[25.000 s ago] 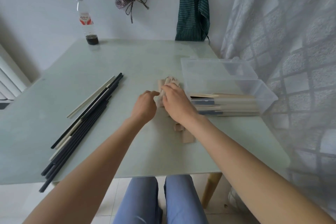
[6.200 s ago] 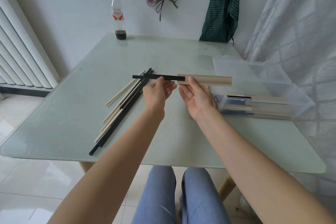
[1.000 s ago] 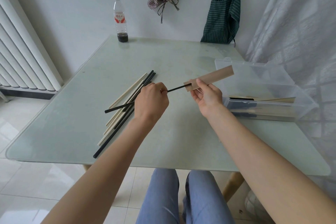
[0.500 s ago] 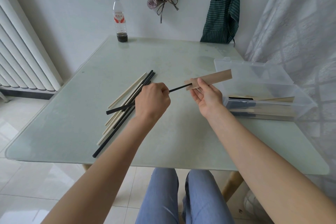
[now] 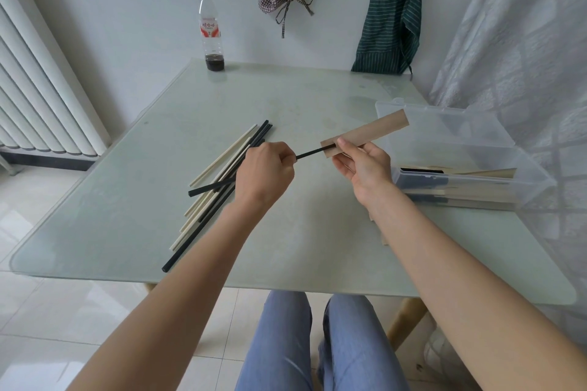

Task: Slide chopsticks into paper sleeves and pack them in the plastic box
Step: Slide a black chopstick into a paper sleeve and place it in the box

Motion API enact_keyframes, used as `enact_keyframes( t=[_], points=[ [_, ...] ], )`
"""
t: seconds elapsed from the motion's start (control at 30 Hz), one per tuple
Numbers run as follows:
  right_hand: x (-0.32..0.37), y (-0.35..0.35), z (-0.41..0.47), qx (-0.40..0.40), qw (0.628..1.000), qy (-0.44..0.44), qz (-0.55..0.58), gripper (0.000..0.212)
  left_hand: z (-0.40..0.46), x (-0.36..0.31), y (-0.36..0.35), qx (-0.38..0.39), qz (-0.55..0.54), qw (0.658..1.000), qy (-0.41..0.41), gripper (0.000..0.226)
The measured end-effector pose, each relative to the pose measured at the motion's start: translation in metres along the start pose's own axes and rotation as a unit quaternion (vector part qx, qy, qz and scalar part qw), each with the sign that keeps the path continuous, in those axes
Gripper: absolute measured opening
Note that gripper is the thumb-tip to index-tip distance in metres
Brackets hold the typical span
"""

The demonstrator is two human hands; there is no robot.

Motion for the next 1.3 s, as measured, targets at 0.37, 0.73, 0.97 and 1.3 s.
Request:
enact_keyframes(
  t=[0.37, 0.73, 0.97, 1.3],
  points=[
    [-0.001, 0.001, -0.006, 0.024, 1.0, -0.005, -0.001, 0.011, 0.002, 0.006, -0.006, 0.096, -0.099, 0.99, -0.01, 0.011],
    [-0.006, -0.007, -0.013, 0.028, 0.999, -0.026, 0.007, 0.01, 0.007, 0.003, -0.003, 0.042, -0.044, 0.996, -0.065, 0.01],
    [-0.006, -0.008, -0.012, 0.033, 0.999, -0.039, 0.014, 0.009, 0.005, 0.003, 0.001, 0.019, -0.046, 0.997, -0.053, 0.006],
    [-0.008, -0.008, -0.012, 0.022, 0.999, -0.041, 0.027, 0.01, 0.007, 0.011, 0.006, 0.004, -0.05, 0.998, -0.031, 0.004]
  ],
)
Point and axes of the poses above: each hand's wrist, its own z-axis towards the middle knuckle, its own y-axis out of the back of the hand, x = y × z, the point moved 5 cm from there along z, towards the middle knuckle, and after that the axes turned 8 degrees about -z, right-handed, at the moved point
